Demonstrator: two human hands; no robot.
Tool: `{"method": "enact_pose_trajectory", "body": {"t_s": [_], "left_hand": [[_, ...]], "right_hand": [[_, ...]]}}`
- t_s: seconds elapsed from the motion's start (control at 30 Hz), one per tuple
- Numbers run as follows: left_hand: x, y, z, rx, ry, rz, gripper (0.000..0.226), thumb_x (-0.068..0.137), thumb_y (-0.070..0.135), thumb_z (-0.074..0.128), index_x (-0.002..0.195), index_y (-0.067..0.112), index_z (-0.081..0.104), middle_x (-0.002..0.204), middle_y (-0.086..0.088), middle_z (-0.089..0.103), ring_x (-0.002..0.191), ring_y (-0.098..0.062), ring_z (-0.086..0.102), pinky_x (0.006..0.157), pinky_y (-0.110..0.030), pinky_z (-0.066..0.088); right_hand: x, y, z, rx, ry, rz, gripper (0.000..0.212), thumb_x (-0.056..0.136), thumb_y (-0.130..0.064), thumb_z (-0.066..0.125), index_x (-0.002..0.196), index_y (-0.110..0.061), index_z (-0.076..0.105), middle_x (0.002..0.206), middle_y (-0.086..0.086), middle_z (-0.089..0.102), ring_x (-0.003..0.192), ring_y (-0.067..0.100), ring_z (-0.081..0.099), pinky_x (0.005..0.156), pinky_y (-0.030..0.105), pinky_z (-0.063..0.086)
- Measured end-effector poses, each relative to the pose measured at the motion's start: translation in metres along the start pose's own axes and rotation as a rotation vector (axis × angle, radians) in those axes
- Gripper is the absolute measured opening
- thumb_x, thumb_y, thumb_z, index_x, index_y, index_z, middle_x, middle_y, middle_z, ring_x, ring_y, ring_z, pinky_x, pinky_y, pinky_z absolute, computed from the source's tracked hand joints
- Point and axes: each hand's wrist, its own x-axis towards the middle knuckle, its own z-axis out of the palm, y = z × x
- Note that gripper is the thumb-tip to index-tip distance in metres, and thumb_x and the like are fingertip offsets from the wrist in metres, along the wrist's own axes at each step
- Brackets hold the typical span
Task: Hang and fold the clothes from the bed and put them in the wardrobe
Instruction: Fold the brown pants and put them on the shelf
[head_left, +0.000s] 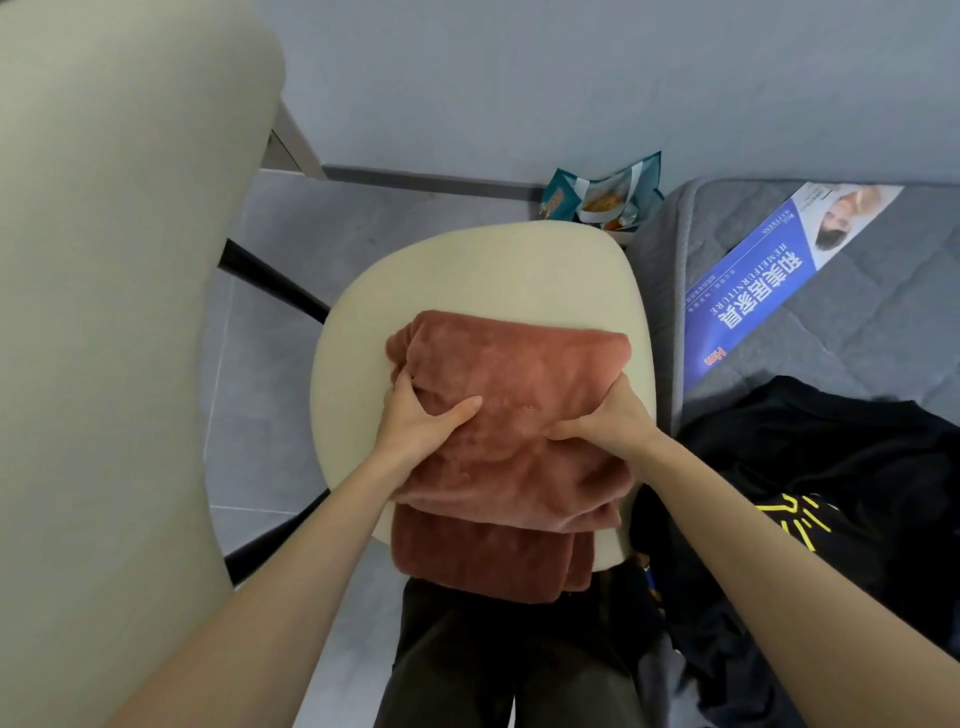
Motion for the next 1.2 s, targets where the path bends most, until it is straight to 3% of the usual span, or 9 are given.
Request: {"method": "enact_pose_trajectory", "body": {"t_s": [0.17, 0.43, 0.53, 0.67, 0.8, 0.97, 1.03, 1.1, 1.2], "left_hand": [[0.001, 0.026, -0.015, -0.053, -0.067, -0.024, 0.094, 0.065, 0.023, 0.087, 0.14, 0.019, 0.031, 0.135, 0.001, 0.047, 0.116, -0.016, 0.047, 0.092, -0.025, 0.036], [0.011, 0.102, -0.02, -0.172, 0.098, 0.3, 0.087, 0.076, -0.003, 0.068, 0.138, 0.025, 0.014, 0.108, 0.022, 0.046, 0.095, 0.005, 0.051, 0.069, -0.002, 0.038], [0.011, 0.103, -0.02, -0.299, 0.153, 0.356, 0.1, 0.075, -0.011, 0.065, 0.148, 0.03, 0.01, 0.102, 0.024, 0.049, 0.086, 0.019, 0.057, 0.06, 0.0, 0.044], [-0.001, 0.084, -0.019, -0.267, 0.168, 0.25, 0.058, 0.079, -0.012, 0.058, 0.129, 0.015, 0.052, 0.096, 0.016, 0.06, 0.092, -0.003, 0.058, 0.06, 0.0, 0.044], [-0.024, 0.041, -0.036, -0.08, 0.069, 0.12, 0.024, 0.095, 0.006, 0.048, 0.107, 0.024, 0.058, 0.084, 0.015, 0.062, 0.075, 0.005, 0.054, 0.052, -0.005, 0.041], [-0.043, 0.023, -0.063, -0.133, -0.026, -0.077, 0.037, 0.095, 0.003, 0.042, 0.117, 0.024, 0.061, 0.107, 0.002, 0.069, 0.089, -0.01, 0.064, 0.066, -0.023, 0.052], [-0.047, 0.024, -0.061, -0.123, 0.087, -0.115, 0.035, 0.098, 0.016, 0.039, 0.129, 0.022, 0.053, 0.123, 0.0, 0.063, 0.103, -0.016, 0.062, 0.077, -0.026, 0.051], [-0.051, 0.025, -0.05, 0.079, 0.249, 0.053, 0.043, 0.099, 0.032, 0.036, 0.14, 0.022, 0.043, 0.141, -0.001, 0.049, 0.126, -0.022, 0.047, 0.103, -0.04, 0.04], [-0.057, 0.034, -0.019, 0.302, 0.262, 0.344, 0.059, 0.093, 0.057, 0.035, 0.147, 0.037, 0.024, 0.155, 0.002, 0.026, 0.142, -0.022, 0.024, 0.114, -0.051, 0.022]], "right_hand": [[-0.003, -0.019, -0.013, 0.129, -0.039, 0.08, 0.051, 0.053, -0.009, 0.089, 0.095, -0.017, 0.062, 0.096, 0.0, 0.068, 0.093, 0.019, 0.064, 0.076, 0.028, 0.052], [-0.004, -0.068, -0.044, 0.283, 0.332, -0.311, 0.053, 0.067, 0.009, 0.073, 0.106, -0.018, 0.05, 0.092, -0.006, 0.062, 0.09, 0.016, 0.06, 0.074, 0.021, 0.049], [-0.006, -0.067, -0.049, 0.216, 0.425, -0.454, 0.043, 0.073, 0.005, 0.07, 0.113, -0.007, 0.057, 0.099, -0.001, 0.064, 0.09, 0.013, 0.06, 0.069, 0.006, 0.045], [-0.022, -0.048, -0.051, 0.082, 0.366, -0.537, 0.055, 0.074, 0.015, 0.059, 0.126, -0.002, 0.056, 0.113, 0.003, 0.063, 0.106, 0.017, 0.06, 0.089, 0.022, 0.049], [-0.055, -0.016, -0.048, -0.035, 0.241, -0.665, 0.049, 0.075, 0.006, 0.052, 0.118, -0.017, 0.06, 0.117, -0.002, 0.064, 0.108, 0.01, 0.058, 0.094, 0.02, 0.043], [-0.081, 0.012, -0.038, 0.032, 0.218, -0.427, 0.052, 0.081, 0.015, 0.041, 0.071, -0.027, 0.069, 0.085, -0.005, 0.071, 0.082, 0.014, 0.066, 0.071, 0.005, 0.042], [-0.088, 0.017, -0.025, 0.037, 0.328, -0.342, 0.04, 0.085, 0.004, 0.044, 0.083, -0.029, 0.066, 0.094, 0.0, 0.07, 0.077, 0.015, 0.06, 0.067, 0.009, 0.04], [-0.092, 0.016, -0.008, 0.056, 0.462, -0.352, 0.027, 0.091, -0.011, 0.05, 0.109, -0.029, 0.058, 0.119, -0.002, 0.06, 0.1, 0.012, 0.055, 0.089, 0.019, 0.041], [-0.092, 0.005, 0.019, 0.074, 0.419, -0.367, 0.052, 0.094, -0.04, 0.054, 0.141, -0.04, 0.033, 0.152, -0.005, 0.029, 0.138, 0.01, 0.028, 0.115, 0.034, 0.023]]}}
